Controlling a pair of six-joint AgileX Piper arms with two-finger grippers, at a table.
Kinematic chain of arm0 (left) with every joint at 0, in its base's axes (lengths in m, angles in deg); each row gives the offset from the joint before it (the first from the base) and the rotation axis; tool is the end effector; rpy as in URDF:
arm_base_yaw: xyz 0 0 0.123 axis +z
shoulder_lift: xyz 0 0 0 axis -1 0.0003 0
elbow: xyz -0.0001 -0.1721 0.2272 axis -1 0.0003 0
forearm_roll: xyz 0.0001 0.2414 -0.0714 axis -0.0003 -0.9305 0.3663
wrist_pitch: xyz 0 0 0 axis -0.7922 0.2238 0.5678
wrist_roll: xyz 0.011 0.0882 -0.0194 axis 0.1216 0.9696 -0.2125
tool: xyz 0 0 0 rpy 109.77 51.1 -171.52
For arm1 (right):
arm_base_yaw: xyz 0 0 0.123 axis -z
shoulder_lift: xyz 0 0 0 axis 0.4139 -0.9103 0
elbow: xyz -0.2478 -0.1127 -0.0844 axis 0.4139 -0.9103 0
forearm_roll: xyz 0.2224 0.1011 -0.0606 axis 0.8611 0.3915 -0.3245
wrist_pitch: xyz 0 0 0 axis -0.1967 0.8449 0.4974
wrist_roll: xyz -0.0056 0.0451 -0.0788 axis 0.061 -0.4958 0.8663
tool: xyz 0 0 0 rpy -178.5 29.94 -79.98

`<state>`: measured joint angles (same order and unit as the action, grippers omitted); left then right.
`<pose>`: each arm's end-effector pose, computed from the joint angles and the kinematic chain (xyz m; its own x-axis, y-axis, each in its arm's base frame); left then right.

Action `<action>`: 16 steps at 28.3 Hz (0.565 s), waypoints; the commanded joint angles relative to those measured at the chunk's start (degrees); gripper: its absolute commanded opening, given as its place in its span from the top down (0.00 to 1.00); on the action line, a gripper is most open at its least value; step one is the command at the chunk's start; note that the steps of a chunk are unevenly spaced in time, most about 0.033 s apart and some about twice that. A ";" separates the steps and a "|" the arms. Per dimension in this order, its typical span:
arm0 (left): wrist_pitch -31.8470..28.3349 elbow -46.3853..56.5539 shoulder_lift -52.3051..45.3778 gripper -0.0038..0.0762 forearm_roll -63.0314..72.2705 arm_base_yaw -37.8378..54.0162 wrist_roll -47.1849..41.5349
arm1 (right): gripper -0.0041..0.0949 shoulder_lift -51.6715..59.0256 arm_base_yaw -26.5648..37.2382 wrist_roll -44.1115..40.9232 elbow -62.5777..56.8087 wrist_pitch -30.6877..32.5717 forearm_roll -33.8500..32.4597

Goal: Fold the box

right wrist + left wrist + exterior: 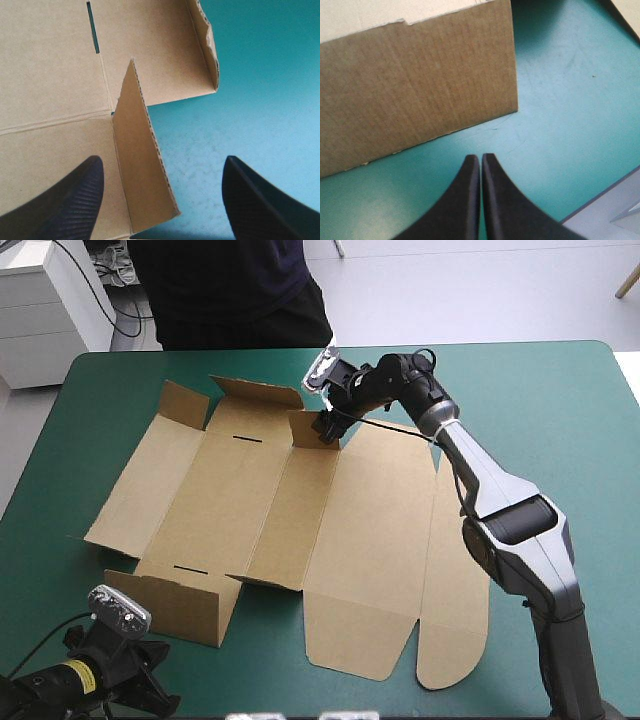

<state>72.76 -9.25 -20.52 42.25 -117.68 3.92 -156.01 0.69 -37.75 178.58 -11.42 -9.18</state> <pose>0.0491 -0.0330 0.2609 -0.6758 0.4210 -0.6051 0.5422 0.8400 -0.0211 0.4659 0.2357 0.2845 -0.2152 -0.7016 -0.6793 -0.8608 0.4648 -0.2073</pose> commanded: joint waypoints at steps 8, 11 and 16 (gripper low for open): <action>-2.65 -1.40 0.53 0.96 0.74 -0.20 -0.38 | 0.35 0.38 -0.25 -0.27 1.86 -3.85 2.98; -2.65 -1.40 0.53 0.96 0.74 -0.20 -0.38 | 0.44 0.04 -0.25 0.44 1.86 -3.96 3.75; -2.65 -1.40 0.53 0.96 0.74 -0.20 -0.38 | 0.74 0.04 -0.25 0.54 1.86 -3.96 3.88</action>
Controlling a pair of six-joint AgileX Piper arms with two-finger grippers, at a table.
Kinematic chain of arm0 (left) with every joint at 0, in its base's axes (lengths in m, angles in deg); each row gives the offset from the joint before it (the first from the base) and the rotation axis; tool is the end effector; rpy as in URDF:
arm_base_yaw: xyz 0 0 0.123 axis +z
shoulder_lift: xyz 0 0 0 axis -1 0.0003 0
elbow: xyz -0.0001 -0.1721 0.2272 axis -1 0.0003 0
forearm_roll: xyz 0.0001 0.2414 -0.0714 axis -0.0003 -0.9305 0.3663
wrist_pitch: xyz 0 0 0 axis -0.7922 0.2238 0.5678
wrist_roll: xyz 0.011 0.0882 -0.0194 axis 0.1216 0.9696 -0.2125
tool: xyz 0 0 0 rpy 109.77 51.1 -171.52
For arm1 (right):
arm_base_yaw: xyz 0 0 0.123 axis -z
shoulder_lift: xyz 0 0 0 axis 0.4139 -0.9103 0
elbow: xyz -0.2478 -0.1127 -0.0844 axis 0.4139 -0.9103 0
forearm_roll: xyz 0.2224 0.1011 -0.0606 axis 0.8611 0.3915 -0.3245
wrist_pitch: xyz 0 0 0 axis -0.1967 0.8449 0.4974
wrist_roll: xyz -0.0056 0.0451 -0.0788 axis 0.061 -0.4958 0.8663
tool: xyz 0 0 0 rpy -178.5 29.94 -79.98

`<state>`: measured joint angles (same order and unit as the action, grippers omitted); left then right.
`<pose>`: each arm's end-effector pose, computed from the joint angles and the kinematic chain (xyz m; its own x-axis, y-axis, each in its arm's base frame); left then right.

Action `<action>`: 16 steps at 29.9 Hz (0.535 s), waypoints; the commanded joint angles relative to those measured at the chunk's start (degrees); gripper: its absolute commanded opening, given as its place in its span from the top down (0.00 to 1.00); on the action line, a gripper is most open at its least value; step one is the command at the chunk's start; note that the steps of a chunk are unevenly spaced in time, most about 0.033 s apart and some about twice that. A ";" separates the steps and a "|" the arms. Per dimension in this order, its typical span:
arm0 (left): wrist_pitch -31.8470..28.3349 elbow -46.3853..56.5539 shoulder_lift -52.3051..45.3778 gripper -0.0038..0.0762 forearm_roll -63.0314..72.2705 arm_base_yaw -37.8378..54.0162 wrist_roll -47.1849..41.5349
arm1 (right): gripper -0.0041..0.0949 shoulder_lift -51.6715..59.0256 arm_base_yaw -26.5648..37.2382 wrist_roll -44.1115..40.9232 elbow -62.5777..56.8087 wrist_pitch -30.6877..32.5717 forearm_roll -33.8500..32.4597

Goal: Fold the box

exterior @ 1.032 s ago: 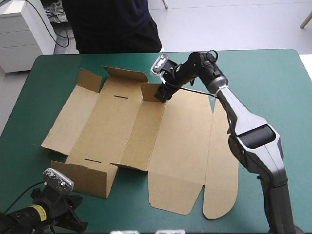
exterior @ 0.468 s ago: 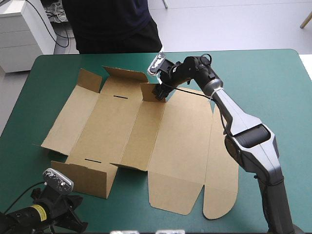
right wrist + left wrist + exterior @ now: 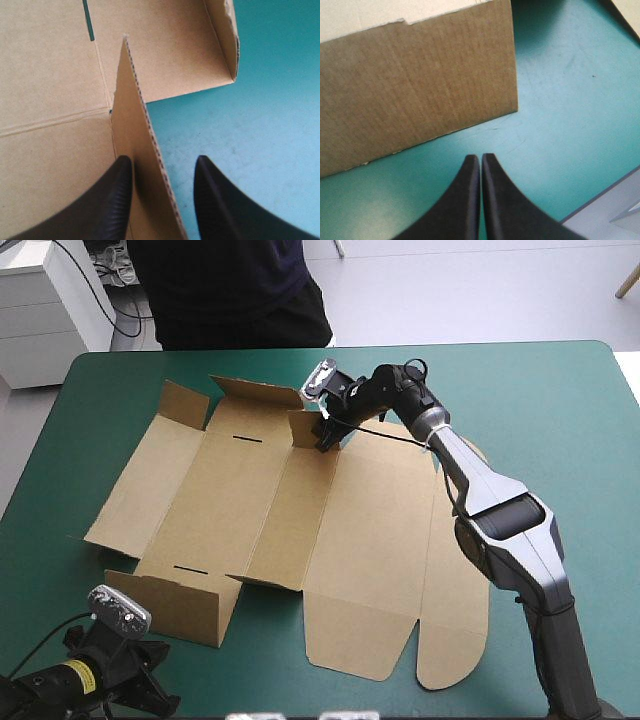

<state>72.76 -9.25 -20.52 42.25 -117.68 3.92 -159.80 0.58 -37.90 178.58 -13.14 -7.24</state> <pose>0.0491 -0.0330 0.2609 -0.6758 0.4210 -0.6051 0.5422 0.8400 -0.0211 0.4755 0.2428 0.2522 -0.2571 -0.6875 -0.6791 -0.8649 0.4772 -0.1557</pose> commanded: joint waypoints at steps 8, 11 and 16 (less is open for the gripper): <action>-2.64 -1.40 0.53 0.96 0.74 -0.20 -0.38 | 0.98 3.83 -0.15 1.60 1.86 -1.47 1.72; -2.64 -1.40 0.53 0.96 0.74 -0.20 -0.38 | 0.98 3.83 -0.15 2.27 1.86 -0.91 1.72; -2.64 -1.40 0.53 0.96 0.74 -0.20 -0.38 | 0.98 3.83 -0.15 4.54 1.86 1.17 1.33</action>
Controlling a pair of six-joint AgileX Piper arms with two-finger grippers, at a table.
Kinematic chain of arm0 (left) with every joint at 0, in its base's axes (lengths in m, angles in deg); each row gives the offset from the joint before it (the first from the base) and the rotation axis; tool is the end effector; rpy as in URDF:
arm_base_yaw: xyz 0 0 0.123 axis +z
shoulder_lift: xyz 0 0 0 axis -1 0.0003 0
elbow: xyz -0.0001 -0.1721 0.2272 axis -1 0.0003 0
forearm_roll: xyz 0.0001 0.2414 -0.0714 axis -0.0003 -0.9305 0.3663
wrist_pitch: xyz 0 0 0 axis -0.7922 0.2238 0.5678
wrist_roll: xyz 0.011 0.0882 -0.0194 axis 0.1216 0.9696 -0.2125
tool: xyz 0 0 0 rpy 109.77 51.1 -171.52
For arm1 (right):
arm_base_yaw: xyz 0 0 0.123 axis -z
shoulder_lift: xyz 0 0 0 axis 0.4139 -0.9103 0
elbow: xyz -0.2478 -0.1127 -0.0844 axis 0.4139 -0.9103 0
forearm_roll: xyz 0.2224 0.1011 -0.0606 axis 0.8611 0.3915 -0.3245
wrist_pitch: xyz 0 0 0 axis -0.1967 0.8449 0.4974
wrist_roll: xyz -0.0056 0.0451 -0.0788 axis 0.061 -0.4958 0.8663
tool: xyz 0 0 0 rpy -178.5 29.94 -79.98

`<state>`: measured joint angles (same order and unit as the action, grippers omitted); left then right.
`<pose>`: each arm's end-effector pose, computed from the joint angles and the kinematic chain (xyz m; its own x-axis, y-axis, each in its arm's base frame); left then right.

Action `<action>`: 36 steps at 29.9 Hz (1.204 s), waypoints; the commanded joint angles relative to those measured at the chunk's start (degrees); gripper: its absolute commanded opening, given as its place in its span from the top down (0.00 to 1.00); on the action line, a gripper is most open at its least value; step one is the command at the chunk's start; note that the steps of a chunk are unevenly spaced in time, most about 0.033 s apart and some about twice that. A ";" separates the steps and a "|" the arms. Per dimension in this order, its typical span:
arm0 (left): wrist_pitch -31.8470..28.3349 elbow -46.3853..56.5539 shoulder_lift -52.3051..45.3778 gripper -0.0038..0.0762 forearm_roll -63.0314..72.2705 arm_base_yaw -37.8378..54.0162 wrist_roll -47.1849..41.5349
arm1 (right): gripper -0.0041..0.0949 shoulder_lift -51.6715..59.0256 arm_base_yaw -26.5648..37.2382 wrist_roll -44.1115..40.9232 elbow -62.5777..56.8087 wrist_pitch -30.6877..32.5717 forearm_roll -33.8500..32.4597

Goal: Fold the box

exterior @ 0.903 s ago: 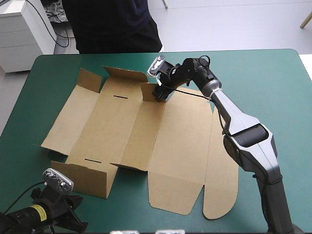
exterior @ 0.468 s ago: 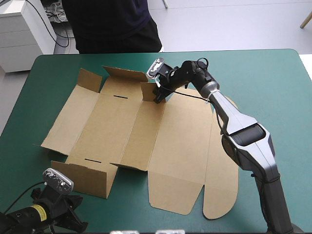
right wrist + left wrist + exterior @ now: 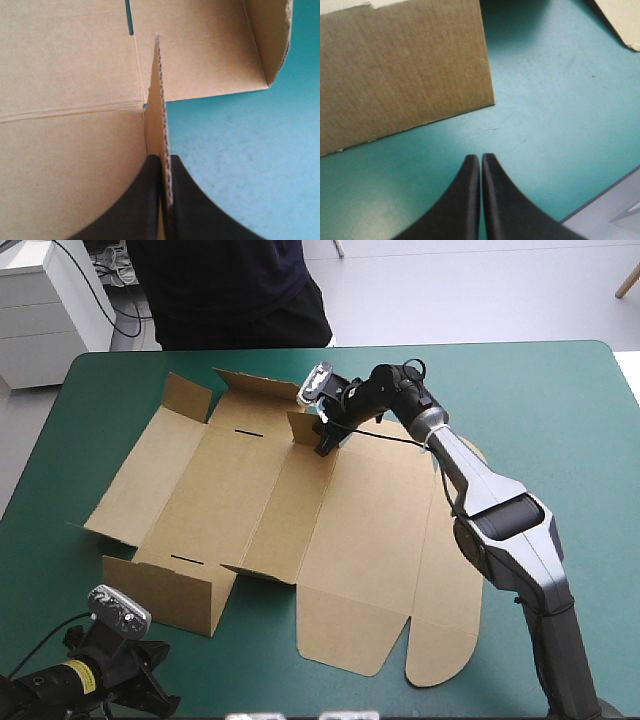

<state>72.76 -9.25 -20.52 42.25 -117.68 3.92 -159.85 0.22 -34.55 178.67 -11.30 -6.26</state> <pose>0.0491 -0.0330 0.2609 -0.6758 0.4210 -0.6051 0.5422 0.8400 -0.0211 0.4713 0.2466 0.2511 -0.2140 -0.7157 -0.6648 -0.8928 0.4194 -0.1642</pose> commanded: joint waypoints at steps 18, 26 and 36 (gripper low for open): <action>-2.64 -1.40 0.53 0.96 0.74 -0.20 -0.38 | 0.98 6.12 -0.70 14.64 2.76 8.74 5.59; -2.64 -1.40 0.53 0.96 0.74 -0.20 -0.38 | 0.98 6.20 -0.97 21.65 4.13 13.24 5.15; -2.75 -1.40 0.53 0.96 0.74 -0.20 -0.38 | 0.98 6.20 -1.46 28.80 4.13 13.24 7.47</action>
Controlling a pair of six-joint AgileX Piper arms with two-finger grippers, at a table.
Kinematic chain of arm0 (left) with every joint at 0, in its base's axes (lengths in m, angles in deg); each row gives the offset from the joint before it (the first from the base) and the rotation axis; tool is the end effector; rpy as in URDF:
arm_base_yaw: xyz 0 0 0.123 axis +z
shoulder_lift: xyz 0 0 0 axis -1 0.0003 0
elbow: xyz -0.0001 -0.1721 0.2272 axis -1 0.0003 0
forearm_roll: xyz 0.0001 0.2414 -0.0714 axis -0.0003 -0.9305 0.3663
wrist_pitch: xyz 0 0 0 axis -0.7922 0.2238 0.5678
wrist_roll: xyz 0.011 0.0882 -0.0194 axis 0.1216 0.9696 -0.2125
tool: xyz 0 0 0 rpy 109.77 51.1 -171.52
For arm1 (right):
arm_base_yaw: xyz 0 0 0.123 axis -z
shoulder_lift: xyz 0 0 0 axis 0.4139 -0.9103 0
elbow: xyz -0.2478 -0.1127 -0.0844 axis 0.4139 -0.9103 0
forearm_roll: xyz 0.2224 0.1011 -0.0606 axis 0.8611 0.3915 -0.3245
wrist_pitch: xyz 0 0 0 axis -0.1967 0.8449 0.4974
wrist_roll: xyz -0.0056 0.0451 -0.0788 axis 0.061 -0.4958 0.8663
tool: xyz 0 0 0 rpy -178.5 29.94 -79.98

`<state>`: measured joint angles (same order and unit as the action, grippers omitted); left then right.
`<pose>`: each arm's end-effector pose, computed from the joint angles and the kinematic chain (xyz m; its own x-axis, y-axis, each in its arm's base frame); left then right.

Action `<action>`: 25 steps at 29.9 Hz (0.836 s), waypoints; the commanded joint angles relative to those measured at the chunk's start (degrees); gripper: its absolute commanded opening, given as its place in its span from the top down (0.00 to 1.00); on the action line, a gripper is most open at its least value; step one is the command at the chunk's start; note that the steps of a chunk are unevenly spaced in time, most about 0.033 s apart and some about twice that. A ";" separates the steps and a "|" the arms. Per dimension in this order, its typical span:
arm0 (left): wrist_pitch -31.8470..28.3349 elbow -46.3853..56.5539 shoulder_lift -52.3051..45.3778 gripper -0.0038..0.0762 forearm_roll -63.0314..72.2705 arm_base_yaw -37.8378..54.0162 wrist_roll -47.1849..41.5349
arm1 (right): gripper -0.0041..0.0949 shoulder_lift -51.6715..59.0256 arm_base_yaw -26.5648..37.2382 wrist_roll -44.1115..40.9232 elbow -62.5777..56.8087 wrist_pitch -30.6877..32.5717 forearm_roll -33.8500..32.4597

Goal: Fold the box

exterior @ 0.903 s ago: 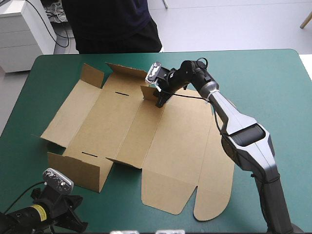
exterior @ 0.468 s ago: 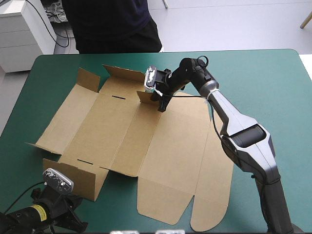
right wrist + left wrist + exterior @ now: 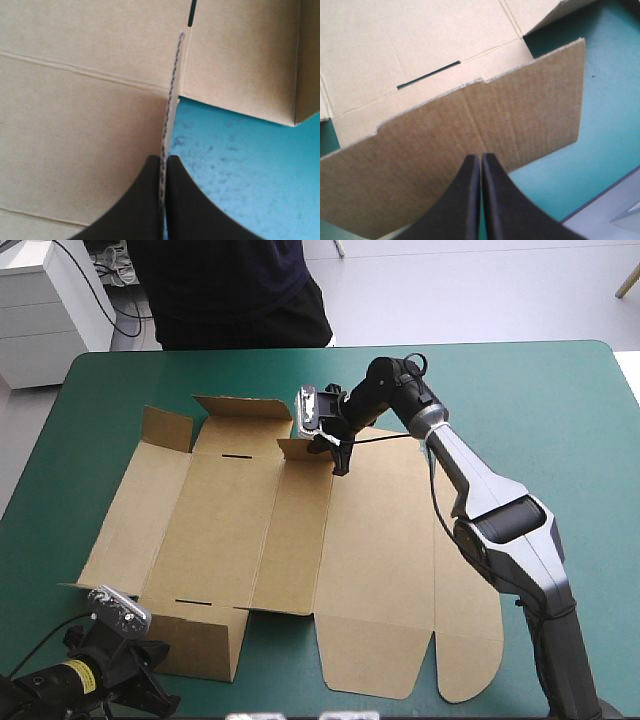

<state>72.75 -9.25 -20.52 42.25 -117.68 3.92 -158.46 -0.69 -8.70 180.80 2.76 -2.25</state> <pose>0.0491 -0.0330 0.2609 -0.6757 0.4210 -0.6052 0.5422 0.8400 -0.0211 0.4440 0.2541 0.2671 0.2114 -0.8029 -0.5574 -0.9584 -0.0583 -0.2795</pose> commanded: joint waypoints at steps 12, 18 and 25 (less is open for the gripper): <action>-2.74 -1.40 0.53 0.96 0.74 -0.20 -0.38 | 0.98 4.81 -4.09 6.02 2.00 -0.81 2.95; -2.74 -1.40 0.53 0.96 0.74 -0.20 -0.38 | 0.97 4.81 -3.95 3.88 2.00 -0.81 1.55; -2.74 -1.40 0.53 0.96 0.74 -0.20 -0.38 | 0.77 4.81 -3.95 -1.46 2.00 -0.81 -2.85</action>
<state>72.73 -9.25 -20.52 42.25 -117.68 3.92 -158.46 -4.92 -7.92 180.80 2.82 -5.84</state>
